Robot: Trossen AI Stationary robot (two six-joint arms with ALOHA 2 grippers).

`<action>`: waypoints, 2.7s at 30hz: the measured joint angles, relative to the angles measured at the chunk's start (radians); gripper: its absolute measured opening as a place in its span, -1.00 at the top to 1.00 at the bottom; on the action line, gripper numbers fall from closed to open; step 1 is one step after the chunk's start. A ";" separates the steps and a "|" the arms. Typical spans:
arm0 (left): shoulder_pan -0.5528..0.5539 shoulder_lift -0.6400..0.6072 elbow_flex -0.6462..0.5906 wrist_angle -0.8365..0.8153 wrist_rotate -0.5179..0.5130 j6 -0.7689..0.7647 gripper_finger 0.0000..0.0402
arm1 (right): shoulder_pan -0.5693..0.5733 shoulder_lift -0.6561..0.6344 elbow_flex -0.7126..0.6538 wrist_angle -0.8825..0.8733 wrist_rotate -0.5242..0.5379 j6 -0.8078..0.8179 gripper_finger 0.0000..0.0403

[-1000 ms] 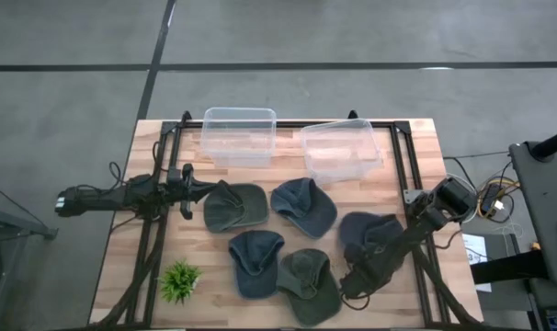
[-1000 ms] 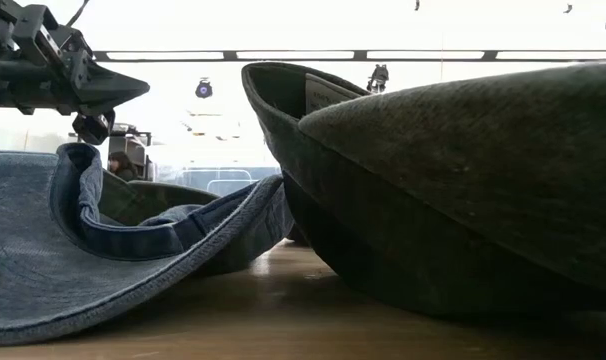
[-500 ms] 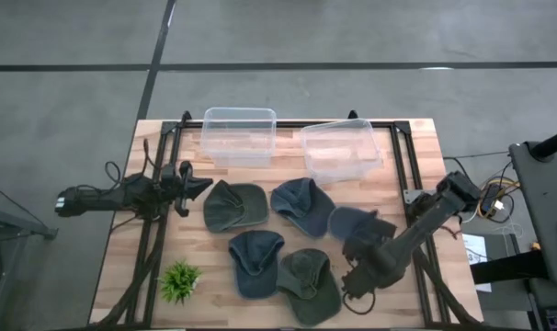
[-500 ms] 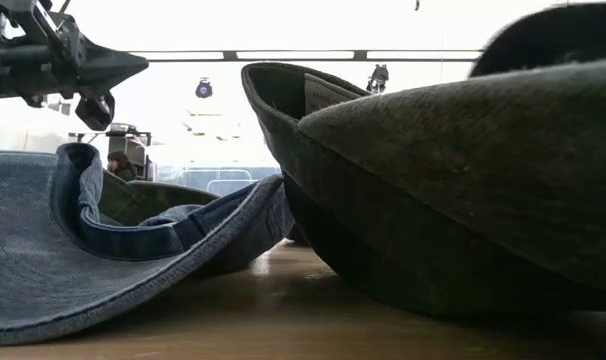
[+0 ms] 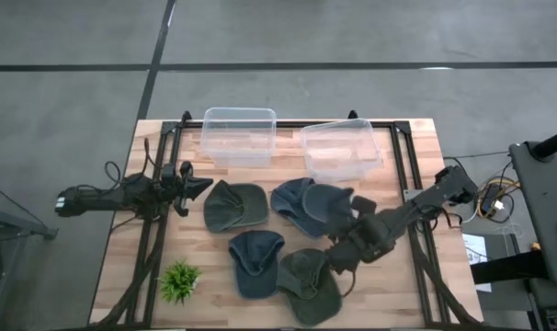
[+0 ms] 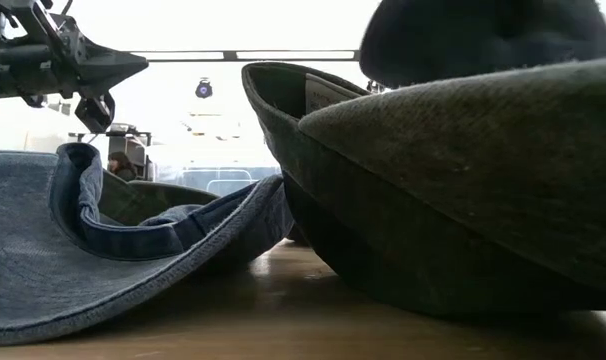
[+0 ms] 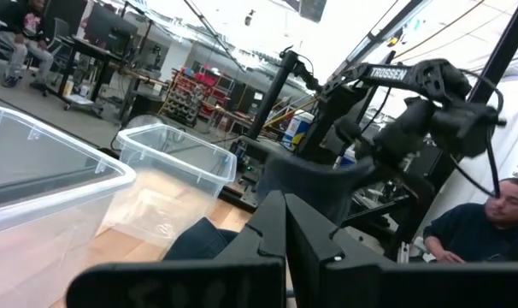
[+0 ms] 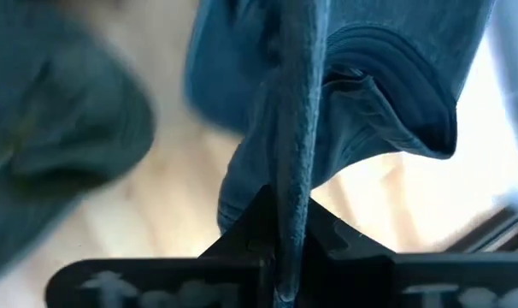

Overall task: Pick & Place hat
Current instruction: Put the middle blue cap into the right transparent bin

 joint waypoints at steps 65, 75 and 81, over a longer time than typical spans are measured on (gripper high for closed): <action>0.000 0.000 0.000 0.002 -0.018 0.000 1.00 | -0.662 -0.283 -0.297 0.183 0.383 -1.288 0.95; 0.000 0.000 0.000 0.002 -0.019 0.000 1.00 | -0.775 -0.272 -0.359 0.287 0.274 -1.431 0.95; 0.000 0.000 0.000 -0.003 -0.019 0.000 1.00 | -0.783 -0.272 -0.357 0.299 0.194 -1.483 0.95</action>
